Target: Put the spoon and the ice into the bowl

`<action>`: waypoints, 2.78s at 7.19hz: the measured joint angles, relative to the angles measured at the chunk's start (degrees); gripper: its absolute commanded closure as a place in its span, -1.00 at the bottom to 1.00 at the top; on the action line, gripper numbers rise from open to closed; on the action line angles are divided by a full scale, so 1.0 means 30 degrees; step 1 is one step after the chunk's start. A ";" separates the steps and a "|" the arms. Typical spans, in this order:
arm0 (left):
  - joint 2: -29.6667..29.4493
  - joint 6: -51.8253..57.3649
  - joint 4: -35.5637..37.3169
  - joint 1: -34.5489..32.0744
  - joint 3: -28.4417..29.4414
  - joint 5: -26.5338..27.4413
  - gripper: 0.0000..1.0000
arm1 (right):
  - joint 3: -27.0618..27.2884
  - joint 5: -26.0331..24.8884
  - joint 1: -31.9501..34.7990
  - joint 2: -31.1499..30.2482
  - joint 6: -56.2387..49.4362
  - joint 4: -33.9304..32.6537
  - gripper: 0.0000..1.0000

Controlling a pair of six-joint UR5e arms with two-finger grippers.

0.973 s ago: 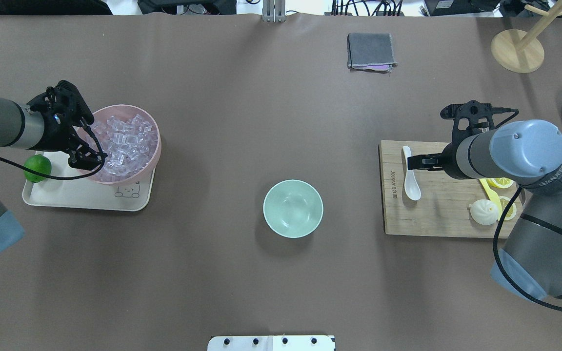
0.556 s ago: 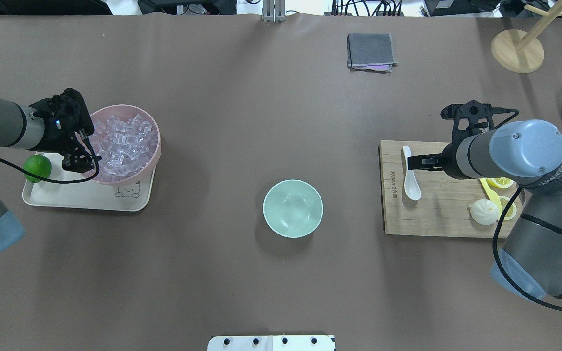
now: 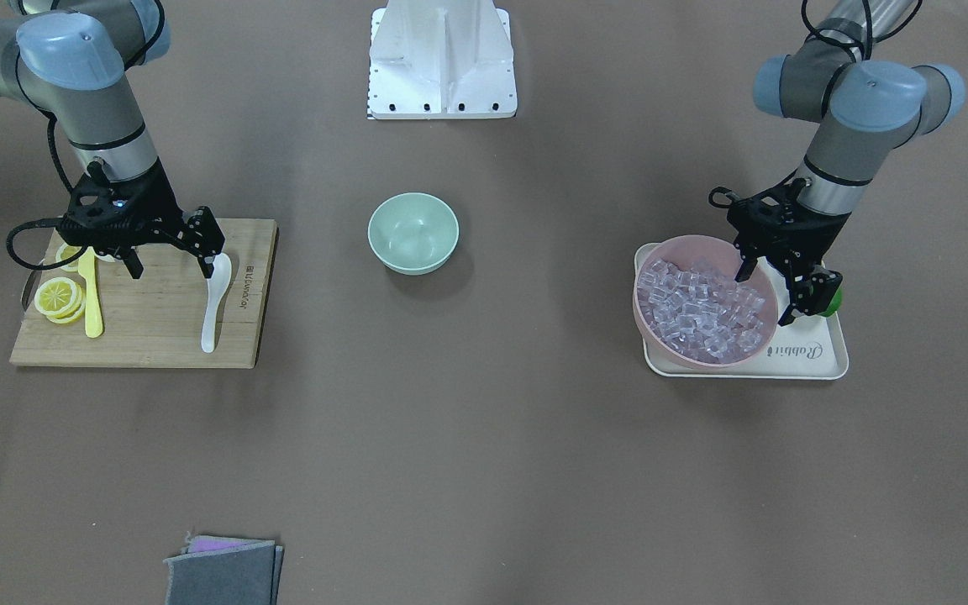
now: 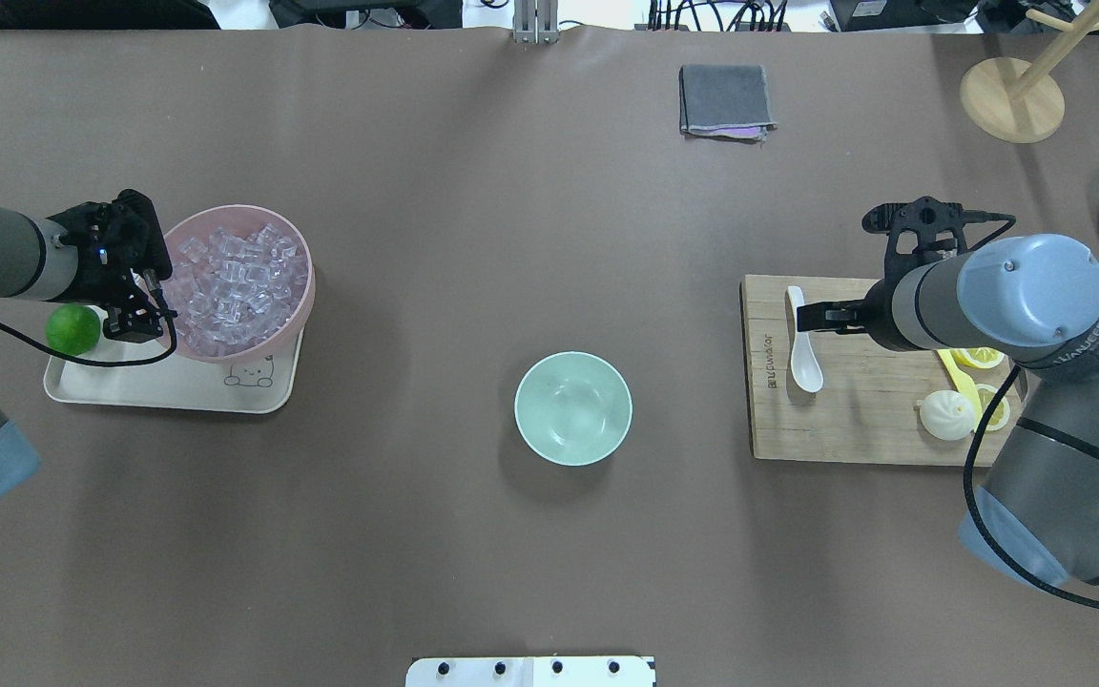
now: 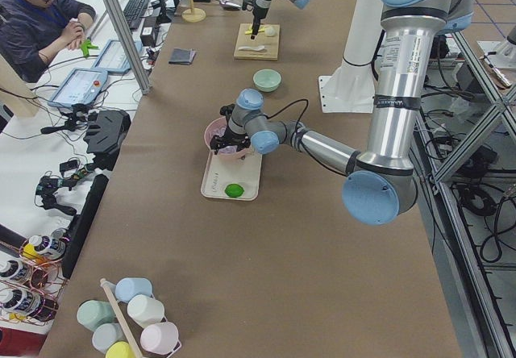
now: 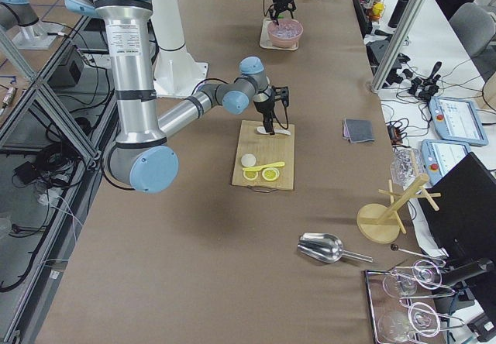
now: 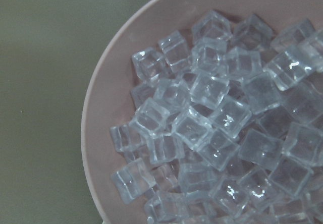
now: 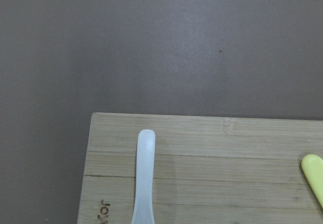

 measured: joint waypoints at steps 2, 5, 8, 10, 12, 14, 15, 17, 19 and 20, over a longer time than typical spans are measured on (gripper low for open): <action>0.0004 0.0005 -0.0015 0.0028 -0.0468 -0.0094 -0.93 | 0.0038 -0.0005 0.0000 0.0000 0.0018 0.0020 -1.00; -0.0047 0.0023 0.0015 0.0507 -0.0549 0.0000 -0.85 | 0.0079 -0.0028 0.0001 -0.0001 0.0052 0.0016 -1.00; -0.0074 0.0048 0.0164 0.1103 -0.0191 -0.0001 -0.77 | 0.0113 -0.0029 0.0024 -0.0001 0.0074 0.0028 -1.00; -0.0083 0.0122 0.0209 0.1152 -0.0022 -0.0089 -0.75 | 0.0162 -0.0029 0.0029 -0.0001 0.0170 0.0029 -1.00; -0.0114 0.0146 0.0287 0.1133 0.0036 -0.0141 -0.50 | 0.0192 -0.0029 0.0029 -0.0001 0.0210 0.0029 -1.00; -0.0432 0.0150 0.1146 0.1041 0.0114 -0.0146 -0.30 | 0.0213 -0.0029 0.0030 -0.0001 0.0215 0.0029 -1.00; -0.0736 0.0150 0.1701 0.1012 0.0115 -0.0150 0.06 | 0.0213 -0.0029 0.0029 0.0000 0.0215 0.0030 -1.00; -0.1107 0.0151 0.2534 0.0965 0.0029 -0.0155 0.63 | 0.0226 -0.0029 0.0030 -0.0001 0.0211 0.0029 -1.00; -0.1414 0.0144 0.3165 0.0911 -0.0036 -0.0180 1.00 | 0.0228 -0.0023 0.0030 -0.0001 0.0191 0.0029 -1.00; -0.1495 0.0132 0.3263 0.0857 -0.0069 -0.0243 1.00 | 0.0229 -0.0010 0.0029 0.0000 0.0188 0.0029 -1.00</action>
